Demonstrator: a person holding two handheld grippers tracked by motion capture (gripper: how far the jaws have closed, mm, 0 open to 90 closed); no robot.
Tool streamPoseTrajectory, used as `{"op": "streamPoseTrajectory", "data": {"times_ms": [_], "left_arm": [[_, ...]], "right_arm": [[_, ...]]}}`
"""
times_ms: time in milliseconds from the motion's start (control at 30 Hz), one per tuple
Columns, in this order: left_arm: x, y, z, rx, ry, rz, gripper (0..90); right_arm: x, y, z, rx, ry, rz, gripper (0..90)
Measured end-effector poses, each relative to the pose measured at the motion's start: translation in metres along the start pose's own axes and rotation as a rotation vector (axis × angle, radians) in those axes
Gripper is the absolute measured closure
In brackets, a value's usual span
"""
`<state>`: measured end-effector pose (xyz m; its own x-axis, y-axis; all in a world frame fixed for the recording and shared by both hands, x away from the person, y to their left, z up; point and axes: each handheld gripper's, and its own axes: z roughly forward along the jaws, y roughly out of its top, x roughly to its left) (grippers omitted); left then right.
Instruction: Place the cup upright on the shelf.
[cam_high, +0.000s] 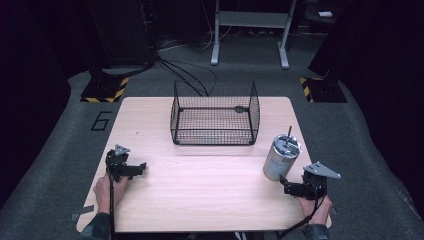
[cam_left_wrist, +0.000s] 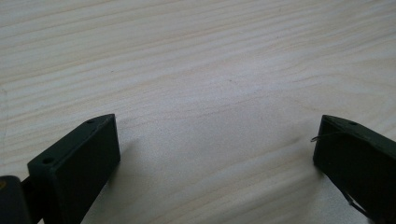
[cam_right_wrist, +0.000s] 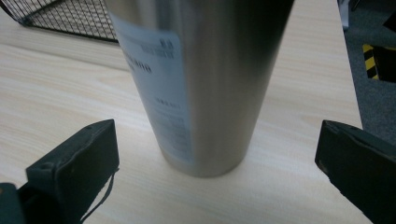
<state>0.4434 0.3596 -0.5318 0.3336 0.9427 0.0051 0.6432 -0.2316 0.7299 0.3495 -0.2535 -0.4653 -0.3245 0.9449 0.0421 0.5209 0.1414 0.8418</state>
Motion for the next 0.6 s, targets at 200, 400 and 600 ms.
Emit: {"op": "streamPoseTrajectory", "data": {"times_ms": [200,400,600], "left_arm": [[0.0,0.0,0.0,-0.001,0.0,-0.001,0.4],[0.0,0.0,0.0,0.001,0.0,0.0,0.4],[0.0,0.0,0.0,0.0,0.0,0.0,0.5]], "right_arm": [[0.005,0.015,0.0,-0.034,0.006,-0.011,0.0],[0.003,0.025,0.006,-0.044,-0.013,-0.004,0.0],[0.006,0.034,0.016,-0.054,0.003,-0.019,0.0]]}}
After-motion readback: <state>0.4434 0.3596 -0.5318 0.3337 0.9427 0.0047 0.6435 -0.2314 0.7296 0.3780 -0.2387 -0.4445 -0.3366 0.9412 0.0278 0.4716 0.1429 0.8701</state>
